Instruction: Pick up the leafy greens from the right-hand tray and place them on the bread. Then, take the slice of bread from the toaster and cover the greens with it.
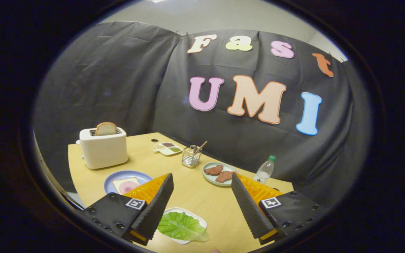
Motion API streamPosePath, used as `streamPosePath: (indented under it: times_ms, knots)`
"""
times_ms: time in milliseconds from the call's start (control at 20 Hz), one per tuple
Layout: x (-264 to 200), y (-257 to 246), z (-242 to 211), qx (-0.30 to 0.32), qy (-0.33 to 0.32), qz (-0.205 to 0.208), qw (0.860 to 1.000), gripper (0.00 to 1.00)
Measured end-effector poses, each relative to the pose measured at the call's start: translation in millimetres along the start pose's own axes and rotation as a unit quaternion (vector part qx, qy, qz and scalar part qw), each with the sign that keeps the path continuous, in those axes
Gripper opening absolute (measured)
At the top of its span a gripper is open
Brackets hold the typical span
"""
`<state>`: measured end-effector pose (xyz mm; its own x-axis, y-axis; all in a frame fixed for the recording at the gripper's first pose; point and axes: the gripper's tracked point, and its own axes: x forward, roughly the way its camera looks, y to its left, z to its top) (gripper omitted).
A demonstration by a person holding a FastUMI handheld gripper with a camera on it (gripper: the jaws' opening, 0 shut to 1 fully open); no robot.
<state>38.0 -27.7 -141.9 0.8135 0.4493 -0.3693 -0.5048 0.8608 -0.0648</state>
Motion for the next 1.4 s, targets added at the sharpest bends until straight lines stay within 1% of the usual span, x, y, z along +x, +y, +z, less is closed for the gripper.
streamPosePath:
  times_ms: [150, 350, 600, 700, 1050, 1250, 1400]
  knots:
    - [9, 5, -20, -0.010, 0.031, 0.042, 0.999, 1.00]
    - [18, 11, -59, -0.038, 0.081, 0.091, 0.992, 1.00]
    - [31, 19, -106, -0.066, 0.137, 0.132, 0.980, 1.00]
    - [35, 21, -128, -0.074, 0.166, 0.144, 0.973, 1.00]
    - [45, 40, -179, -0.096, 0.235, 0.190, 0.948, 1.00]
    - [46, 48, -204, -0.106, 0.262, 0.203, 0.938, 1.00]
    - [48, 49, -219, -0.098, 0.283, 0.207, 0.931, 1.00]
